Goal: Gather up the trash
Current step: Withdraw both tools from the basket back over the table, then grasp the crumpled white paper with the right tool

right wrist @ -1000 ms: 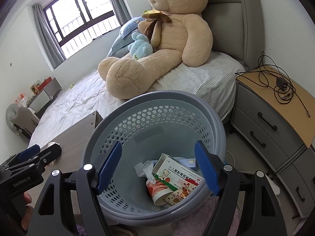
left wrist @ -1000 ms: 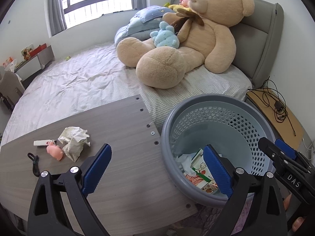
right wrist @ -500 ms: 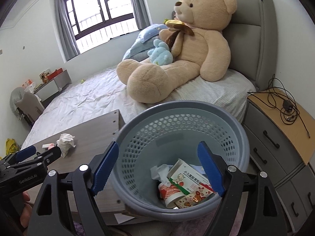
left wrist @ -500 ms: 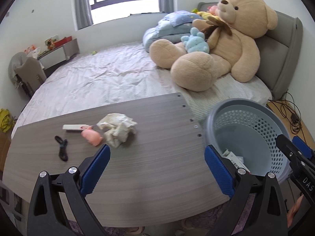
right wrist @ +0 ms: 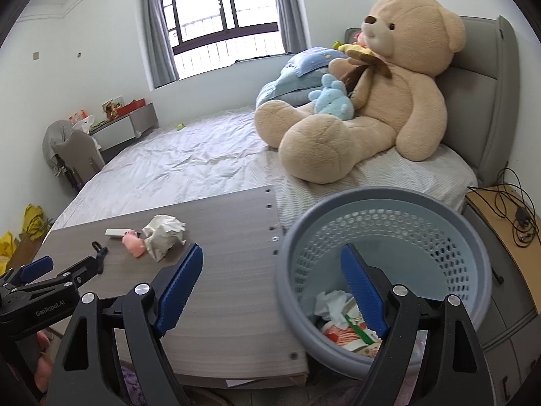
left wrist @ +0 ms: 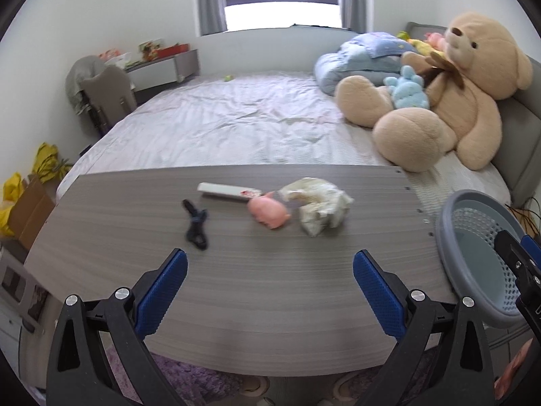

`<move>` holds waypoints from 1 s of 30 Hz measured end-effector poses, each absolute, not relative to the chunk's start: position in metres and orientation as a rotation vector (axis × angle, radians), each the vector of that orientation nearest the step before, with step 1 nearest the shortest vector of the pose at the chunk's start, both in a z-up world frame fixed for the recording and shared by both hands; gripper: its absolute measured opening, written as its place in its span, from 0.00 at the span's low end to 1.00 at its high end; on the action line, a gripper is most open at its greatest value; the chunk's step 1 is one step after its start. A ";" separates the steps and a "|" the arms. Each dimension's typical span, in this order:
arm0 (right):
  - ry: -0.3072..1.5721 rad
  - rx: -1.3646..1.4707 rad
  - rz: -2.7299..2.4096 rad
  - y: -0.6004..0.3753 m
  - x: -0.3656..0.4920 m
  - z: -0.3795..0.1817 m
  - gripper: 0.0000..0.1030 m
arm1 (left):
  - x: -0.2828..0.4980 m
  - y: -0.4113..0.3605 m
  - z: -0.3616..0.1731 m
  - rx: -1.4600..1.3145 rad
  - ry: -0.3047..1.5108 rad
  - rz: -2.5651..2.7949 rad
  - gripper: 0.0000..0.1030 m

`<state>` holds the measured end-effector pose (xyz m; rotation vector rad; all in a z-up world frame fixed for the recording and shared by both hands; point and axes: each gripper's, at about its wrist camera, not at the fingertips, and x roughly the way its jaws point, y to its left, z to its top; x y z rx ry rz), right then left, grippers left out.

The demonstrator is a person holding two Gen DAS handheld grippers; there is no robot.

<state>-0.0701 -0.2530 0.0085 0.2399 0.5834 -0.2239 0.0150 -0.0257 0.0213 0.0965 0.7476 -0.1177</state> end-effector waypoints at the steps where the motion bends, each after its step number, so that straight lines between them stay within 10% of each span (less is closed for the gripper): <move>1: 0.588 0.232 -0.213 -0.247 -0.065 0.008 0.78 | 0.017 -0.017 0.020 0.087 0.751 -0.098 0.94; 30: 0.756 0.076 -0.037 -0.154 0.092 -0.031 0.83 | 0.074 0.094 -0.027 -0.043 0.837 0.136 0.94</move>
